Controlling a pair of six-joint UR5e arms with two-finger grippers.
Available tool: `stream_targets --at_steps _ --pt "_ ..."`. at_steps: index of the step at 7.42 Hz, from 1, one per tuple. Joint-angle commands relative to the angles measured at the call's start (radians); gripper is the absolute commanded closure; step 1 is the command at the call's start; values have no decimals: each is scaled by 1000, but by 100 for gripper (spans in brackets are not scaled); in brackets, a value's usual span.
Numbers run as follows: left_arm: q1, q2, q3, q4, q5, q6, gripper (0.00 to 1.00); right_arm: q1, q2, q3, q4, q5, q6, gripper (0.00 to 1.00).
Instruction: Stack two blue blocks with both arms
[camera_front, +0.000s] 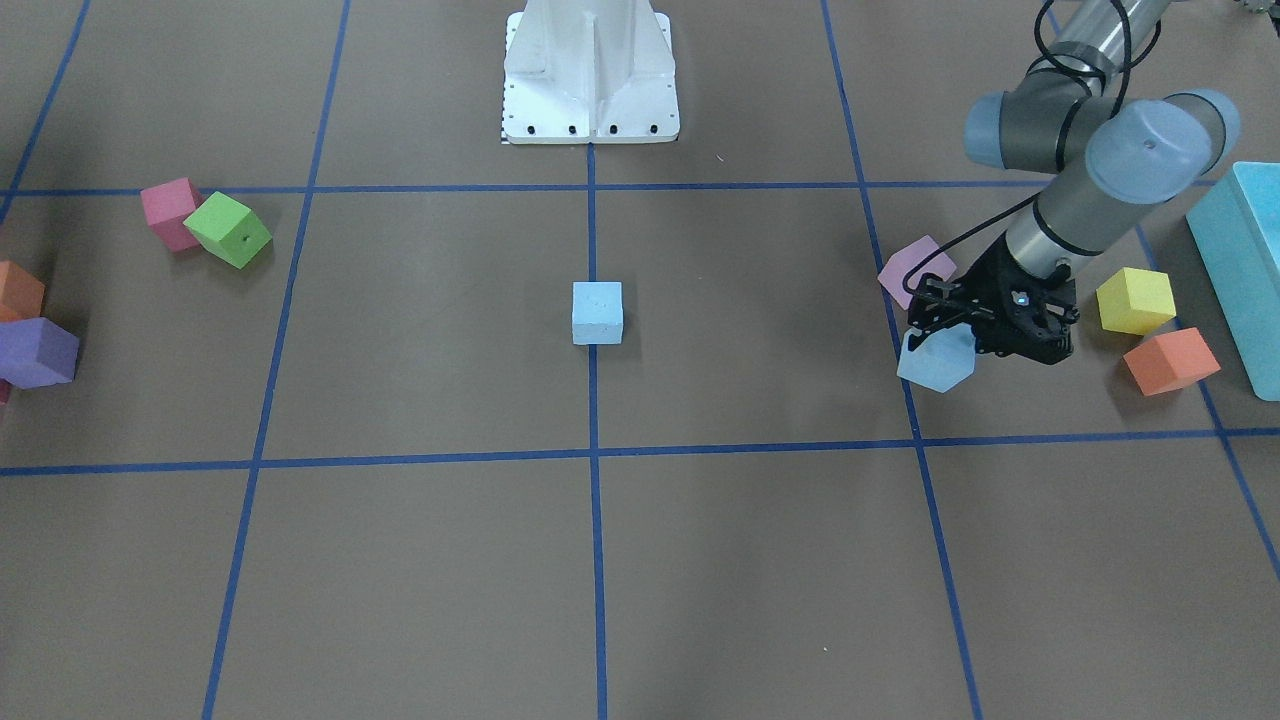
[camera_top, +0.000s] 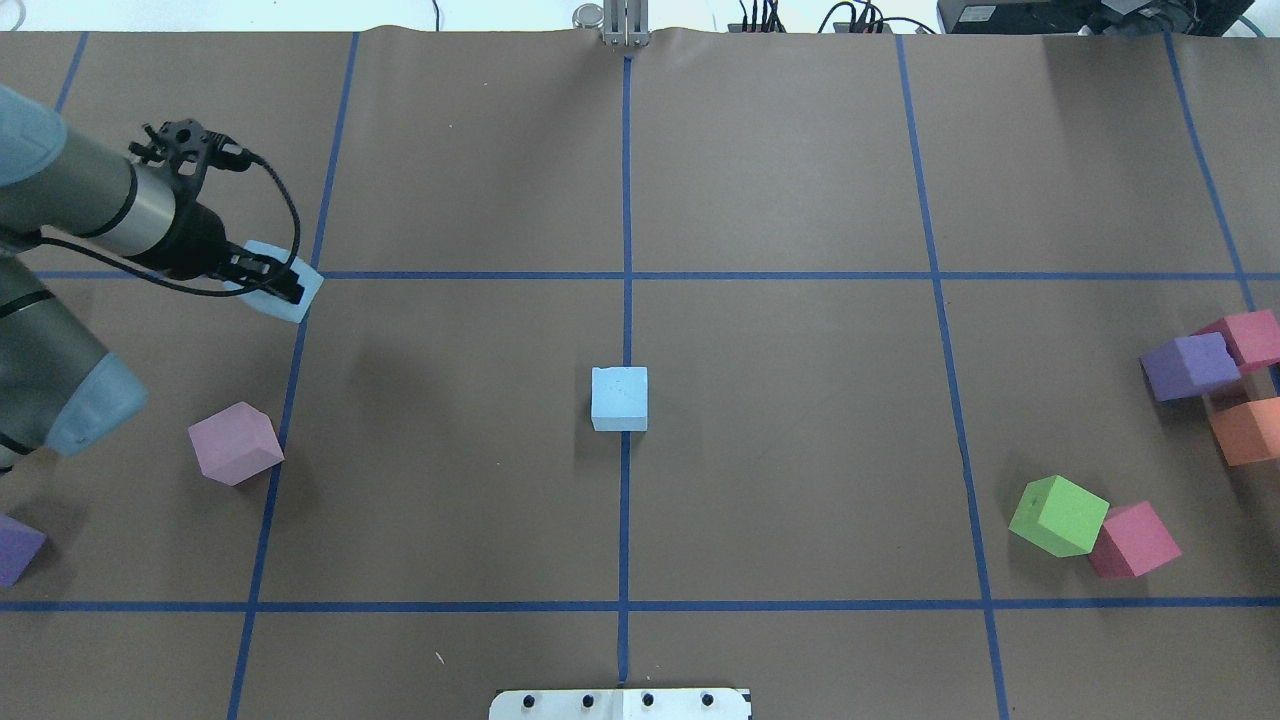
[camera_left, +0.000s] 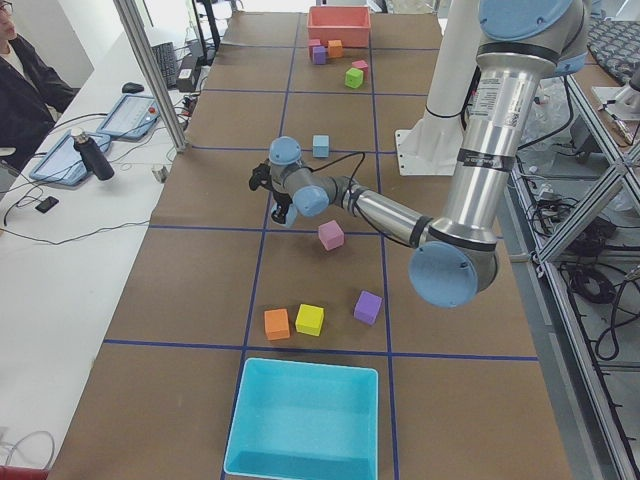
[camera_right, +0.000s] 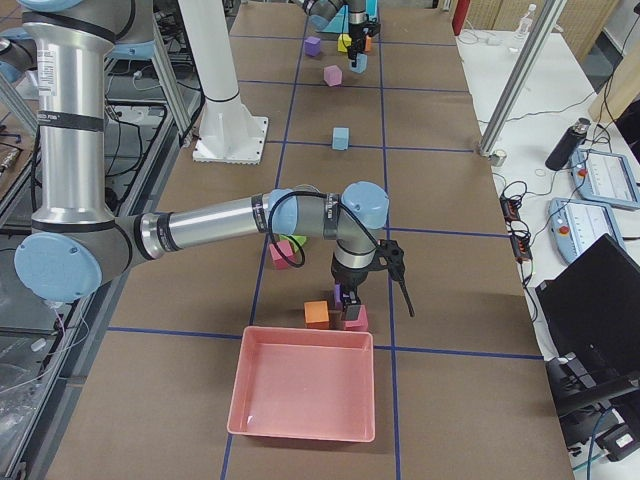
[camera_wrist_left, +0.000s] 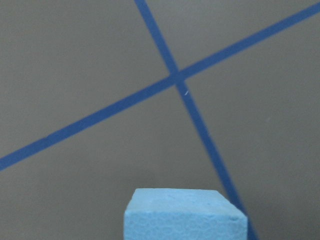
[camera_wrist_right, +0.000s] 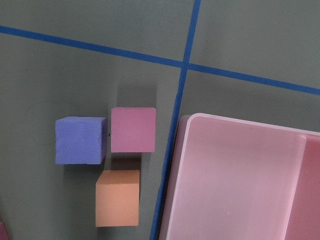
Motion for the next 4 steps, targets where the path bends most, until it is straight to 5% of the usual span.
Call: stream_targets --at_steps 1,4 --pt "117 -214 -14 196 96 -257 68 0 0 0 0 1 0 0" --pt "289 -450 56 353 236 -466 68 0 0 -1 -2 1 2 0"
